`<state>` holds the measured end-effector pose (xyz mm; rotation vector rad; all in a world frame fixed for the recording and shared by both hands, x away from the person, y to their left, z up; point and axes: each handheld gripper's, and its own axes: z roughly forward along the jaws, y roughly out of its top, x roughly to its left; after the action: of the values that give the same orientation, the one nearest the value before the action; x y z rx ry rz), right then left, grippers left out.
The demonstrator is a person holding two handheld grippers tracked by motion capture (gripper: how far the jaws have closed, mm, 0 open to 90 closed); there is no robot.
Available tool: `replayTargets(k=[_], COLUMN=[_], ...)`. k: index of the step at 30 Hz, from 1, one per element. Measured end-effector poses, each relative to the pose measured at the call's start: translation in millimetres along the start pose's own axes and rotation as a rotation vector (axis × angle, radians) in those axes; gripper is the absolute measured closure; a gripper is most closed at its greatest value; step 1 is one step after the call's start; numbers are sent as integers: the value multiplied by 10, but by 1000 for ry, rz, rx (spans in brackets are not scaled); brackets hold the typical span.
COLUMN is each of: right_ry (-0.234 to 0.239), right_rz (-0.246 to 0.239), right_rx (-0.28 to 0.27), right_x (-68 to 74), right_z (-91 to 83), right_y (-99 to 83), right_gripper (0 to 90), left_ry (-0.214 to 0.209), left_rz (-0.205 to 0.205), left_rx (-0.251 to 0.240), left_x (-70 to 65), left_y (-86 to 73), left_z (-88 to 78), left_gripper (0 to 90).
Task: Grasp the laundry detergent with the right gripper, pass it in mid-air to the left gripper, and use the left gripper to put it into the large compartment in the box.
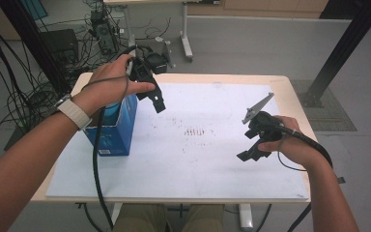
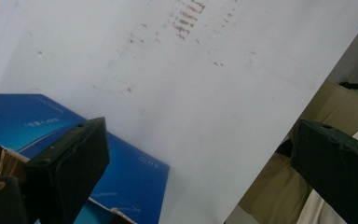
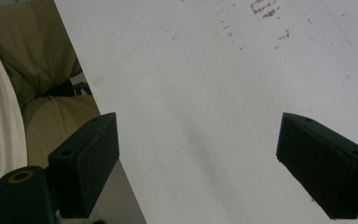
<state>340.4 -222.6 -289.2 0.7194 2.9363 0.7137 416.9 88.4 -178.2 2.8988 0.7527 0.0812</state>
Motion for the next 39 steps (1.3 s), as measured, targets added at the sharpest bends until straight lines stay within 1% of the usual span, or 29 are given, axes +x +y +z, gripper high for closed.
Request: replayTargets(k=[2,3,6,7,12,14,16,17,18,19,21,23,25,27,28,30,32,33,36,38,39], right_ry=[2,2,4,4,7,7,6,6,7,9,12,12,15,14,14,15,16,16,15,17,16], right_rz=[1,3,3,0,4,4,6,7,5,4,6,4,5,2,4,6,11,11,13,13,13], right_rx=[2,4,3,3,1,-1,-4,-4,-3,-2,0,2,0,-1,-2,-2,-1,-1,3,3,3], right_x=[-2,-2,-9,-14,-21,-25,-28,-27,-29,-29,-33,-37,-35,-40,-39,-36,-35,-37,-33,-27,-27], right_z=[6,9,20,26,40,40,42,45,49,53,65,77,85,89,90,96,102,106,117,124,126], right_y=[1,1,2,1,-6,-8,-12,-14,-15,-16,-17,-12,-3,1,2,-4,-15,-21,-26,-25,-24], right_gripper=[131,130,130,130,130,130,130,130,130,130,130,130,130,129,128,128,128,128,128,128,128], left_ry=[-5,-9,7,7,-7,-13,-36,-33,-15,-7,-20,-20,-41,-36,-41,-23,-44,-48,-52,-40,-41], left_rz=[22,39,82,92,115,119,120,122,129,134,139,145,140,141,143,148,143,141,136,134,130], left_rx=[-6,-6,1,-3,6,6,9,12,13,12,15,13,9,15,19,21,16,13,17,20,19], left_x=[-23,-35,-92,-105,-149,-165,-171,-179,-190,-197,-212,-228,-225,-224,-222,-231,-223,-217,-200,-189,-185], left_y=[3,7,22,30,74,83,82,77,72,69,73,82,84,81,76,69,66,62,45,36,33], left_z=[45,71,129,142,196,224,273,303,327,346,366,380,406,443,473,506,524,536,579,589,589], left_gripper=[54,54,62,68,70,70,70,71,73,76,75,75,74,74,74,77,75,75,75,75,75])
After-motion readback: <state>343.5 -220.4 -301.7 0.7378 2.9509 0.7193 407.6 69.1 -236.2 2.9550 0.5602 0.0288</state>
